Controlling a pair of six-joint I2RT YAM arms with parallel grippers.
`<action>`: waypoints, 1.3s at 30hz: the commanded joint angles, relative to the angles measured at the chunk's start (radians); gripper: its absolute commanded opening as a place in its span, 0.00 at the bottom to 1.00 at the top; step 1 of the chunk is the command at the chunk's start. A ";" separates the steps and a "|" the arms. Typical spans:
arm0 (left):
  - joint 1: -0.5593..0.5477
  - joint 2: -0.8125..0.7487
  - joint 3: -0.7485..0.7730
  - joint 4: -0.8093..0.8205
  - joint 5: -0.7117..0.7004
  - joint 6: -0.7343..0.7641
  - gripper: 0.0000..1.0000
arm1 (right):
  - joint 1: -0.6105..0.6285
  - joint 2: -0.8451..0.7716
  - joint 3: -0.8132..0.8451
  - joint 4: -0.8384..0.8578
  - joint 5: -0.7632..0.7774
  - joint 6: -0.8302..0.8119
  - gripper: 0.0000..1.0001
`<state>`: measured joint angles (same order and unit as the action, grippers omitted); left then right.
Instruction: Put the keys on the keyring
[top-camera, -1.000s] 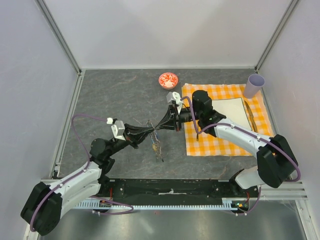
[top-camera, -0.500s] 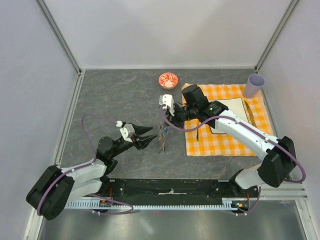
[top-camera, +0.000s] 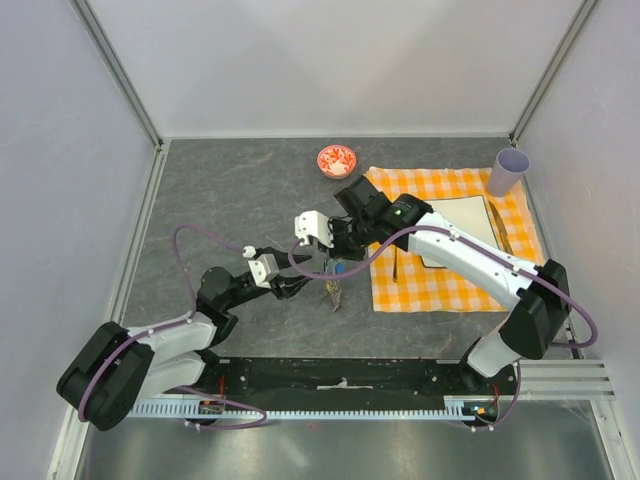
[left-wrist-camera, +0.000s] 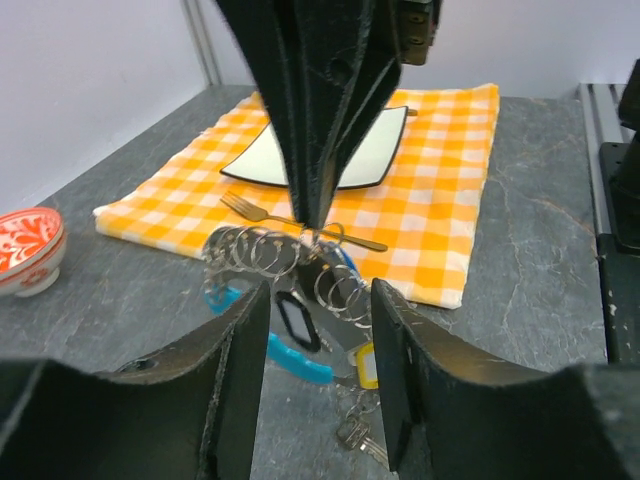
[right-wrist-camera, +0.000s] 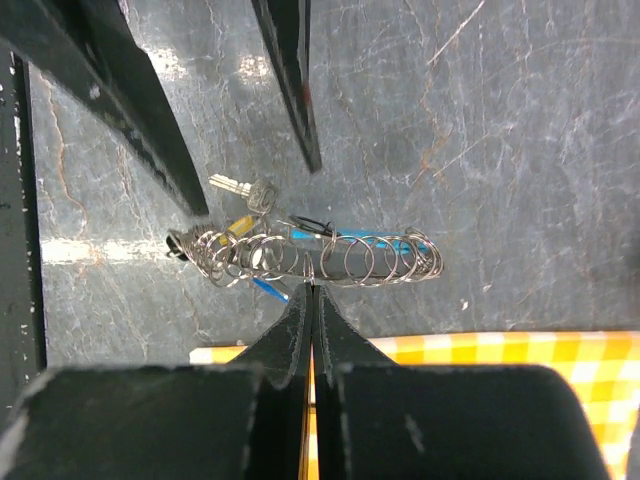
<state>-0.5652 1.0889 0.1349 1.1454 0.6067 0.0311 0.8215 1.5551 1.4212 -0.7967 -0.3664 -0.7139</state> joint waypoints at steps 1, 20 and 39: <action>-0.001 0.049 0.066 0.040 0.088 0.070 0.50 | 0.036 0.043 0.122 -0.073 0.046 -0.078 0.00; -0.002 0.220 0.065 0.333 0.099 -0.042 0.41 | 0.096 0.049 0.156 -0.081 0.058 -0.099 0.00; -0.002 0.184 0.095 0.323 0.151 -0.085 0.33 | 0.102 0.048 0.128 -0.075 0.053 -0.096 0.00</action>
<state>-0.5652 1.2892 0.1974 1.2900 0.7303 -0.0319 0.9146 1.6207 1.5383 -0.9066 -0.3084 -0.7982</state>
